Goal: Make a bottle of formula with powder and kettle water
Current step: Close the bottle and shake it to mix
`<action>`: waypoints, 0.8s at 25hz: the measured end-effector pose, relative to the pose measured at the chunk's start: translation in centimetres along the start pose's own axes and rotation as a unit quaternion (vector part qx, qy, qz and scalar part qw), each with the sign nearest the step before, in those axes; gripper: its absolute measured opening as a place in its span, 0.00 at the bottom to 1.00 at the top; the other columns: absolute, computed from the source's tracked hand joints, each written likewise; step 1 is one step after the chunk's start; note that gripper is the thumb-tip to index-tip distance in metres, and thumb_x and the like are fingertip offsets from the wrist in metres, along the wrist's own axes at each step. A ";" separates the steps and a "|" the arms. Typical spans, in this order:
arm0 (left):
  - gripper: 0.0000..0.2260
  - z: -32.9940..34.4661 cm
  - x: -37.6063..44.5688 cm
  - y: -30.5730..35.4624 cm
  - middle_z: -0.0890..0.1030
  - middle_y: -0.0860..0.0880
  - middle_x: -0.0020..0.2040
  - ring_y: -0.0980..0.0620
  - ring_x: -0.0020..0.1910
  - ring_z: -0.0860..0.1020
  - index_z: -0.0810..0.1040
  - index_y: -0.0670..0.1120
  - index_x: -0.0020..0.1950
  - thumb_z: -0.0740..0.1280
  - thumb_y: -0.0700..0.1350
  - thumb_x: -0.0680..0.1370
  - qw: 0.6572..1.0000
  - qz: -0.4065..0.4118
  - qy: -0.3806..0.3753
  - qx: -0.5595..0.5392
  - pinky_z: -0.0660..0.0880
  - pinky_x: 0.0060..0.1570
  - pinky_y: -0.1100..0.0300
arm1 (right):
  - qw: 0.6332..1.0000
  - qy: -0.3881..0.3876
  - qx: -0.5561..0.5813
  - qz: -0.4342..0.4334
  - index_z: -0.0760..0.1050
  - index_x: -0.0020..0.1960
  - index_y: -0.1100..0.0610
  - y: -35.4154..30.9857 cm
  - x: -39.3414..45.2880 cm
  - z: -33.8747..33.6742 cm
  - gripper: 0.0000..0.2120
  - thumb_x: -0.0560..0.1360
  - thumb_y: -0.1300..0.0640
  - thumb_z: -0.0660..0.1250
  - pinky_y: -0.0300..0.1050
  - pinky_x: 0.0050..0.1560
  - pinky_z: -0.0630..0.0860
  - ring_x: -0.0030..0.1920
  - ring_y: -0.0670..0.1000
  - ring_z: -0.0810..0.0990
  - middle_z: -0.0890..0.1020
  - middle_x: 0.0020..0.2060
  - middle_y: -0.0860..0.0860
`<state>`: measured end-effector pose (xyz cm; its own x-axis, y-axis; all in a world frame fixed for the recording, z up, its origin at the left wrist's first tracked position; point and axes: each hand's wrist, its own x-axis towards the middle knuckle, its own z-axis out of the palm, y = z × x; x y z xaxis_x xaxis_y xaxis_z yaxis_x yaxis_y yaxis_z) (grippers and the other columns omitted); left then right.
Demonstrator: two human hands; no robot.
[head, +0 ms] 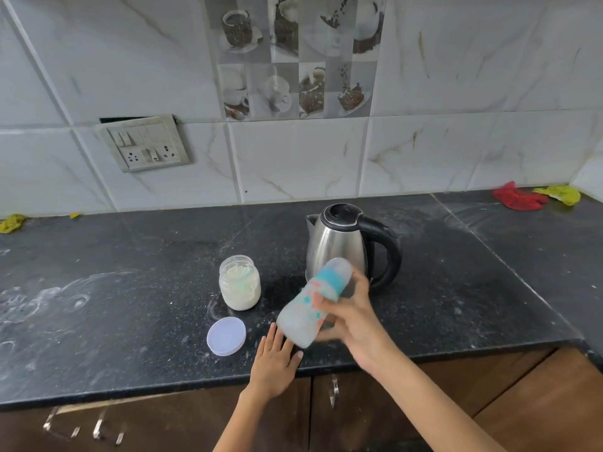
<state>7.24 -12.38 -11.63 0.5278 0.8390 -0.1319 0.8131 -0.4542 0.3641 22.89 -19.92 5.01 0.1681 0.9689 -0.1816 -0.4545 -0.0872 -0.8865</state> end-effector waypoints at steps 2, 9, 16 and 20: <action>0.25 0.1 0.1 -0.2 0.44 0.49 0.79 0.49 0.78 0.41 0.47 0.55 0.77 0.52 0.54 0.82 1.000 -0.001 0.005 -0.010 0.40 0.76 0.53 | 0.999 -0.030 -0.035 -0.001 0.61 0.68 0.39 0.3 -0.3 0.2 0.45 0.60 0.59 0.81 0.58 0.38 0.83 0.52 0.57 0.86 0.78 0.60 0.57; 0.25 -0.2 -0.2 0.1 0.53 0.45 0.79 0.46 0.78 0.50 0.54 0.51 0.77 0.57 0.51 0.81 0.996 -0.018 0.018 -0.090 0.47 0.77 0.51 | 0.998 -0.047 -0.027 0.015 0.64 0.67 0.39 0.7 -0.7 0.8 0.41 0.63 0.59 0.80 0.59 0.38 0.83 0.52 0.59 0.86 0.82 0.57 0.57; 0.23 -0.4 -0.4 0.4 0.58 0.47 0.78 0.49 0.77 0.55 0.55 0.56 0.74 0.59 0.49 0.81 0.989 0.038 0.044 -0.134 0.52 0.76 0.49 | 0.999 -0.042 0.010 0.018 0.64 0.68 0.41 0.8 -0.9 1.1 0.40 0.62 0.59 0.79 0.59 0.37 0.83 0.52 0.59 0.86 0.82 0.56 0.56; 0.24 0.1 -0.2 -0.1 0.42 0.48 0.79 0.48 0.78 0.40 0.48 0.55 0.77 0.51 0.54 0.82 0.999 0.011 0.031 -0.029 0.41 0.76 0.51 | 0.988 0.090 0.122 -0.037 0.63 0.71 0.44 -0.7 0.0 0.3 0.36 0.70 0.60 0.75 0.58 0.37 0.83 0.51 0.60 0.86 0.79 0.60 0.57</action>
<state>7.07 -12.54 -11.72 0.5275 0.8469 -0.0678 0.7851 -0.4554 0.4198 22.98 -19.74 5.78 0.3517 0.9115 -0.2133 -0.6293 0.0616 -0.7747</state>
